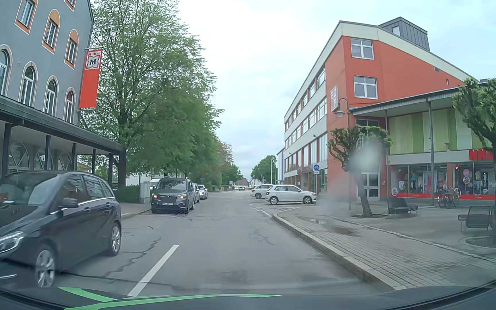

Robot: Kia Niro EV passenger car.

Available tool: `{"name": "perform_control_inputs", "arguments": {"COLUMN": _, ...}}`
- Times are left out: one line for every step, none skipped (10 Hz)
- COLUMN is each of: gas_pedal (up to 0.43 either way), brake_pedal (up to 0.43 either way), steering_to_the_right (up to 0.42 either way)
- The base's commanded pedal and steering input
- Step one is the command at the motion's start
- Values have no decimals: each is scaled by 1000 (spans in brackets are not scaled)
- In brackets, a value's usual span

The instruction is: Follow the waypoints while adhering to traffic rules and regulations

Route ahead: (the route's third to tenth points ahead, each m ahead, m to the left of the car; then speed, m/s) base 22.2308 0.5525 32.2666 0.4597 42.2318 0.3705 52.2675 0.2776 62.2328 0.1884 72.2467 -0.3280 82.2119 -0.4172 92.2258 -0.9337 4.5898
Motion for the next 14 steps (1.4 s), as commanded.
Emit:
{"name": "perform_control_inputs", "arguments": {"gas_pedal": 260, "brake_pedal": 0, "steering_to_the_right": -44}}
{"name": "perform_control_inputs", "arguments": {"gas_pedal": 248, "brake_pedal": 0, "steering_to_the_right": -40}}
{"name": "perform_control_inputs", "arguments": {"gas_pedal": 240, "brake_pedal": 0, "steering_to_the_right": -34}}
{"name": "perform_control_inputs", "arguments": {"gas_pedal": 240, "brake_pedal": 0, "steering_to_the_right": -25}}
{"name": "perform_control_inputs", "arguments": {"gas_pedal": 228, "brake_pedal": 0, "steering_to_the_right": -18}}
{"name": "perform_control_inputs", "arguments": {"gas_pedal": 228, "brake_pedal": 0, "steering_to_the_right": -13}}
{"name": "perform_control_inputs", "arguments": {"gas_pedal": 228, "brake_pedal": 0, "steering_to_the_right": -12}}
{"name": "perform_control_inputs", "arguments": {"gas_pedal": 220, "brake_pedal": 0, "steering_to_the_right": -11}}
{"name": "perform_control_inputs", "arguments": {"gas_pedal": 209, "brake_pedal": 0, "steering_to_the_right": -9}}
{"name": "perform_control_inputs", "arguments": {"gas_pedal": 209, "brake_pedal": 0, "steering_to_the_right": -7}}
{"name": "perform_control_inputs", "arguments": {"gas_pedal": 209, "brake_pedal": 0, "steering_to_the_right": -6}}
{"name": "perform_control_inputs", "arguments": {"gas_pedal": 209, "brake_pedal": 0, "steering_to_the_right": -6}}
{"name": "perform_control_inputs", "arguments": {"gas_pedal": 197, "brake_pedal": 0, "steering_to_the_right": -7}}
{"name": "perform_control_inputs", "arguments": {"gas_pedal": 197, "brake_pedal": 0, "steering_to_the_right": -7}}
